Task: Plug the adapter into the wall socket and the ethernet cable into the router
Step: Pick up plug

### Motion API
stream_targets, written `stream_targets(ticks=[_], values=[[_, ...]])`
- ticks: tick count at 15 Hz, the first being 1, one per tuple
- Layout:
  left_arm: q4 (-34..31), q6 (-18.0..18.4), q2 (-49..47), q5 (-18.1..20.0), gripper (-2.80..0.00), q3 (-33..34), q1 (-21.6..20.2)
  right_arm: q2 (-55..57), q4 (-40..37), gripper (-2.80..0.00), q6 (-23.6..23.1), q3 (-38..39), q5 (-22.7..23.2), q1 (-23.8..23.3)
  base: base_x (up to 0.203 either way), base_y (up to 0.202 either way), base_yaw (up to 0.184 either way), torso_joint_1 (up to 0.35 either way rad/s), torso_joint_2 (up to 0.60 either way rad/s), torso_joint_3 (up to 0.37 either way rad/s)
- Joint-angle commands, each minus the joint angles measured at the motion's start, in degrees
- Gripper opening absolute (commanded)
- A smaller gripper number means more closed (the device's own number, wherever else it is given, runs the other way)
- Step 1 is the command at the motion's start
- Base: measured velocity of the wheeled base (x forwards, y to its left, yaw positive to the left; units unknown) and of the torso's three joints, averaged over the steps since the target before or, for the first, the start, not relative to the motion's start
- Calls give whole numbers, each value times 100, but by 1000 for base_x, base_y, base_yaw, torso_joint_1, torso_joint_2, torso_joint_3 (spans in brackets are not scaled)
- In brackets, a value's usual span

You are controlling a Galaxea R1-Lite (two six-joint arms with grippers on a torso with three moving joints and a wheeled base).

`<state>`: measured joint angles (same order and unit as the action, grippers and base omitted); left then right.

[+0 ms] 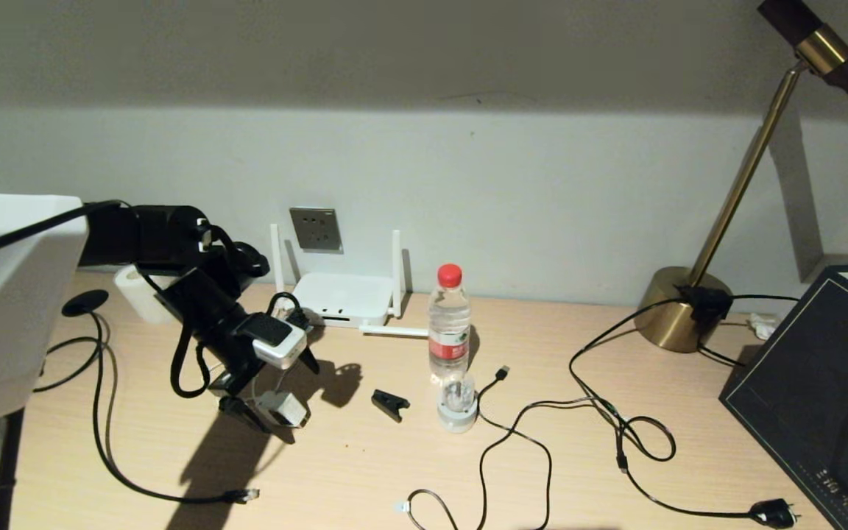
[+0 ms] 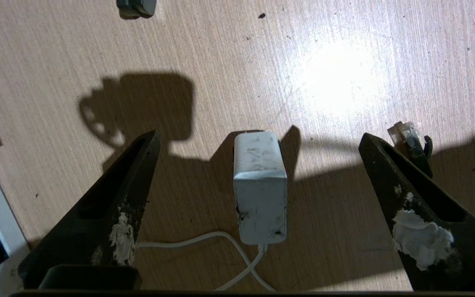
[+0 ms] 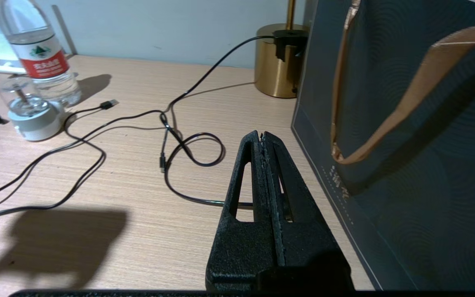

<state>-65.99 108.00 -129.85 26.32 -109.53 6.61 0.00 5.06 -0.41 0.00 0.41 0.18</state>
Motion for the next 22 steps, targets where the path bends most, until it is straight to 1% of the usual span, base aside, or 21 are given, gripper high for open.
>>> stream_targets(ticks=[1, 5, 7, 10, 13, 17, 19, 22], values=[[-28, 46, -50, -68, 0, 2, -29, 9, 4, -280, -2, 202, 2, -1, 0, 0, 0, 0, 0, 0], [-19, 37, -128, -109, 0, 28, -98, 9, 4, -280, -2, 202, 2, -1, 0, 0, 0, 0, 0, 0], [144, 18, -156, -107, 0, 47, -117, 9, 4, -280, -2, 202, 2, 7, 0, 0, 0, 0, 0, 0], [349, -111, -172, -98, 0, 150, -158, 9, 4, -280, -2, 202, 2, -1, 0, 0, 0, 0, 0, 0], [545, -134, -172, -138, 0, 211, -227, 9, 4, -280, -2, 202, 2, 0, 0, 0, 0, 0, 0, 0], [905, -212, -115, -183, 0, 630, -329, 9, 4, -280, -2, 202, 2, 1, 0, 0, 0, 0, 0, 0], [1143, -246, -104, -310, 0, 770, -370, 9, 4, -280, -2, 202, 2, 3, 0, 0, 0, 0, 0, 0], [1176, -297, -93, -312, 0, 793, -379, 9, 4, -280, -2, 202, 2, 8, 0, 0, 0, 0, 0, 0]])
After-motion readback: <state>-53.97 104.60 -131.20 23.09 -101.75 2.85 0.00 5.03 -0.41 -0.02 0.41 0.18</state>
